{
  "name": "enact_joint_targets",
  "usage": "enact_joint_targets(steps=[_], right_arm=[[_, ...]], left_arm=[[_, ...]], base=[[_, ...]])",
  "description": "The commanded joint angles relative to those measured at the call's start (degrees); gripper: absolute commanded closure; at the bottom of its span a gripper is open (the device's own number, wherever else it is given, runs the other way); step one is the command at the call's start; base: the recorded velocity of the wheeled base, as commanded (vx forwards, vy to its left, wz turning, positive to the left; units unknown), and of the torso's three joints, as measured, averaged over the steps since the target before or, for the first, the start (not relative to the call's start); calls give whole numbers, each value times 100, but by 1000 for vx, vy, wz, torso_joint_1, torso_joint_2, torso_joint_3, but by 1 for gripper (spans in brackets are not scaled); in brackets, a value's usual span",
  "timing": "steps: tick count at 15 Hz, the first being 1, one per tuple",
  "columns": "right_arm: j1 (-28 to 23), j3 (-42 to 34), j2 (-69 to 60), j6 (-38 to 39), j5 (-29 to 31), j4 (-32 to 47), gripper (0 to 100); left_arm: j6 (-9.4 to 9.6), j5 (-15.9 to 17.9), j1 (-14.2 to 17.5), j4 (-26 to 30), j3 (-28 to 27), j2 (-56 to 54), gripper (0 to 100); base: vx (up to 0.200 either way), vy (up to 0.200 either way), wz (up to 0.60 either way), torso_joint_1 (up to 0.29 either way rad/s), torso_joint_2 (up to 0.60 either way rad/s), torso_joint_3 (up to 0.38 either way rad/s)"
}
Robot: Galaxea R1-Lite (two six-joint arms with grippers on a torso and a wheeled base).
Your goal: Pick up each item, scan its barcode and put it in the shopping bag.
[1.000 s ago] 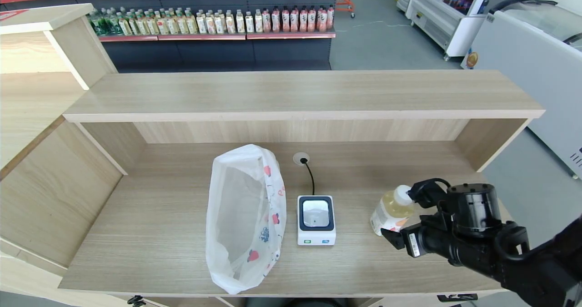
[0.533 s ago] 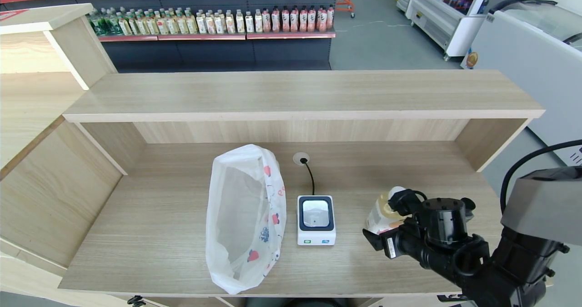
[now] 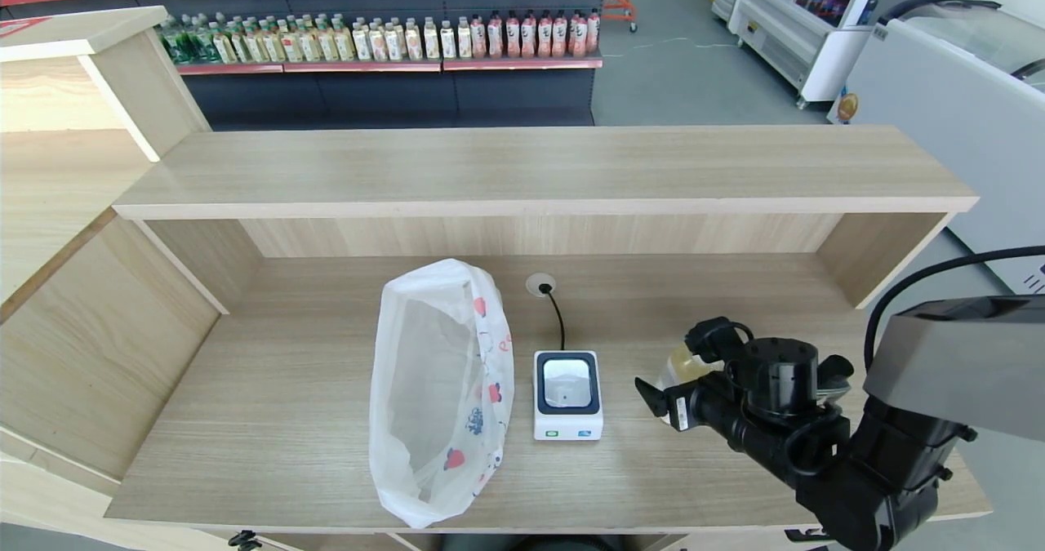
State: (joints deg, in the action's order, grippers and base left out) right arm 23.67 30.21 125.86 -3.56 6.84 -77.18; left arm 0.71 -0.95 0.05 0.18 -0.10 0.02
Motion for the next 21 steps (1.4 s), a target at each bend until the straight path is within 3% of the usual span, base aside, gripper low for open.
enact_joint_targets(steps=[1, 2, 3, 15, 17, 19, 21], right_arm=[[14, 29, 159, 4, -16, -43, 0], [23, 38, 229, 13, -42, -131, 0], [23, 47, 282, 4, -42, -210, 100], [-21, 635, 405, -75, -113, -175, 100], [-223, 565, -316, 92, -236, 124, 100], [-618, 609, -1538, 751, -1475, 1179, 100], [-1128, 486, -2663, 927, -3224, 2216, 100]], left_arm=[[0, -2, 4, -1, 1, -2, 0], [0, -2, 4, -1, 1, -2, 0], [0, -2, 4, -1, 1, -2, 0], [0, -2, 4, -1, 1, -2, 0], [0, -2, 4, -1, 1, -2, 0], [0, -2, 4, -1, 1, -2, 0], [0, -2, 4, -1, 1, -2, 0]], base=[[0, 0, 0, 0, 0, 0], [0, 0, 0, 0, 0, 0], [0, 0, 0, 0, 0, 0], [0, 0, 0, 0, 0, 0], [0, 0, 0, 0, 0, 0], [0, 0, 0, 0, 0, 0], [0, 0, 0, 0, 0, 0]])
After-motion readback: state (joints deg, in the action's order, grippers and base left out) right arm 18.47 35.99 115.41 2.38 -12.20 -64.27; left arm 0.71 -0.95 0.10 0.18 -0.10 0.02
